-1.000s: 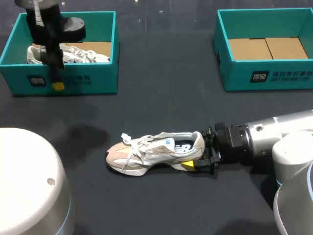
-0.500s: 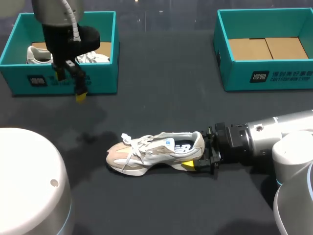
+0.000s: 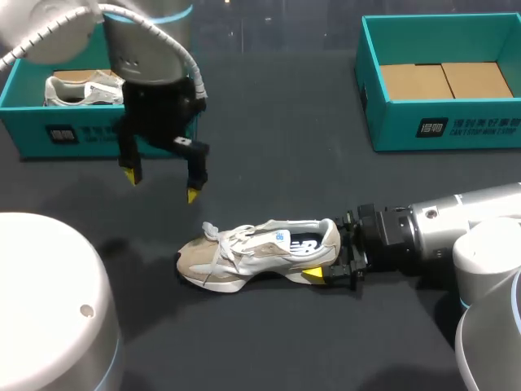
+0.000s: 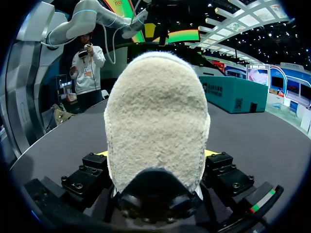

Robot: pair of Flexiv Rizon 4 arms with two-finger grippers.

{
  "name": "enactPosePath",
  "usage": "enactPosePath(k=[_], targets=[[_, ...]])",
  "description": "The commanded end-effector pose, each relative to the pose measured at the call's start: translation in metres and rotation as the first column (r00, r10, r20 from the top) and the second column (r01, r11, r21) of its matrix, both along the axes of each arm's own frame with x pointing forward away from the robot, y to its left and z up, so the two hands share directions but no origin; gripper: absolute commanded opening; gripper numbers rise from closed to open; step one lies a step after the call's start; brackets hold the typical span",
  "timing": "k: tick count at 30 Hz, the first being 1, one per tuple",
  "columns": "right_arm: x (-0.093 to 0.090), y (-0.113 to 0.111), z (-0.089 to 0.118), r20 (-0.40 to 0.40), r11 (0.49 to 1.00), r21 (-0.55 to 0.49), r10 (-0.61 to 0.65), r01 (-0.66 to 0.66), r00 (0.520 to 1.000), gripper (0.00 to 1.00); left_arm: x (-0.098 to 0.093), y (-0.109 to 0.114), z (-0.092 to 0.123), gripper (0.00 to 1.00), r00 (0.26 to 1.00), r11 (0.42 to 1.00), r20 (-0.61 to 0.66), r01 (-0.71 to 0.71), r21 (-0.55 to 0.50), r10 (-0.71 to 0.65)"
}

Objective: Take the shoe out of the shoebox, open the shoe tongue, remove and reinsert the insole, then place the shoe into the shoebox

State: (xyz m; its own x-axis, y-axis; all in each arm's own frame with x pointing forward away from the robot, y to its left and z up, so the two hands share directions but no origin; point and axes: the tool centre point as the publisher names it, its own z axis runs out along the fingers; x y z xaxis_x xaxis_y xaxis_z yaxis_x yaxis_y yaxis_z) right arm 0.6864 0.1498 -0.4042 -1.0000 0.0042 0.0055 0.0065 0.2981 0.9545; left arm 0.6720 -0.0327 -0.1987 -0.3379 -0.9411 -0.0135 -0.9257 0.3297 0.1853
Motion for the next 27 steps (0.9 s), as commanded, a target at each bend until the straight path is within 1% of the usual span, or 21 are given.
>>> enactPosePath(k=[1, 6, 7, 10, 11, 13, 15, 17, 18, 27], targets=[[0.0, 0.002, -0.001, 0.001, 1.0, -0.002, -0.001, 0.001, 1.0, 0.0, 0.005, -0.011, -0.002, 1.0, 0.938, 0.935, -0.006, -0.345, 0.084, 0.346], [0.0, 0.002, -0.001, 0.001, 1.0, -0.002, -0.001, 0.001, 1.0, 0.0, 0.005, -0.011, -0.002, 1.0, 0.938, 0.935, -0.006, -0.345, 0.084, 0.346], [0.0, 0.002, -0.001, 0.001, 1.0, -0.002, -0.001, 0.001, 1.0, 0.0, 0.007, -0.017, -0.007, 1.0, 0.907, 0.904, -0.006, -0.42, 0.084, 0.422], [0.0, 0.002, -0.001, 0.001, 1.0, -0.002, -0.001, 0.001, 1.0, 0.0, 0.003, -0.036, -0.019, 1.0, 0.872, 0.871, -0.045, -0.482, 0.093, 0.487], [0.0, 0.002, -0.001, 0.001, 1.0, -0.002, -0.001, 0.001, 1.0, 0.0, -0.001, -0.043, -0.023, 1.0, 0.861, 0.859, -0.029, -0.505, 0.084, 0.508], [0.0, 0.002, -0.001, 0.001, 1.0, -0.002, -0.001, 0.001, 1.0, 0.0, -0.007, -0.053, -0.029, 1.0, 0.869, 0.869, -0.046, -0.488, 0.084, 0.493], [0.0, 0.002, -0.001, 0.001, 1.0, -0.002, -0.001, 0.001, 1.0, 0.0, -0.014, -0.061, -0.033, 1.0, 0.866, 0.866, -0.029, -0.496, 0.064, 0.499], [0.0, 0.002, -0.001, 0.001, 1.0, -0.002, -0.001, 0.001, 1.0, 0.0, -0.018, -0.07, -0.034, 1.0, 0.873, 0.873, -0.034, -0.484, 0.066, 0.487], [0.0, 0.002, -0.001, 0.001, 1.0, -0.002, -0.001, 0.001, 1.0, 0.0, -0.019, -0.074, -0.035, 1.0, 0.889, 0.888, -0.013, -0.456, 0.061, 0.458], [0.0, 0.002, -0.001, 0.001, 1.0, -0.002, -0.001, 0.001, 1.0, 0.0, -0.019, -0.074, -0.035, 1.0, 0.889, 0.888, -0.013, -0.456, 0.061, 0.458]])
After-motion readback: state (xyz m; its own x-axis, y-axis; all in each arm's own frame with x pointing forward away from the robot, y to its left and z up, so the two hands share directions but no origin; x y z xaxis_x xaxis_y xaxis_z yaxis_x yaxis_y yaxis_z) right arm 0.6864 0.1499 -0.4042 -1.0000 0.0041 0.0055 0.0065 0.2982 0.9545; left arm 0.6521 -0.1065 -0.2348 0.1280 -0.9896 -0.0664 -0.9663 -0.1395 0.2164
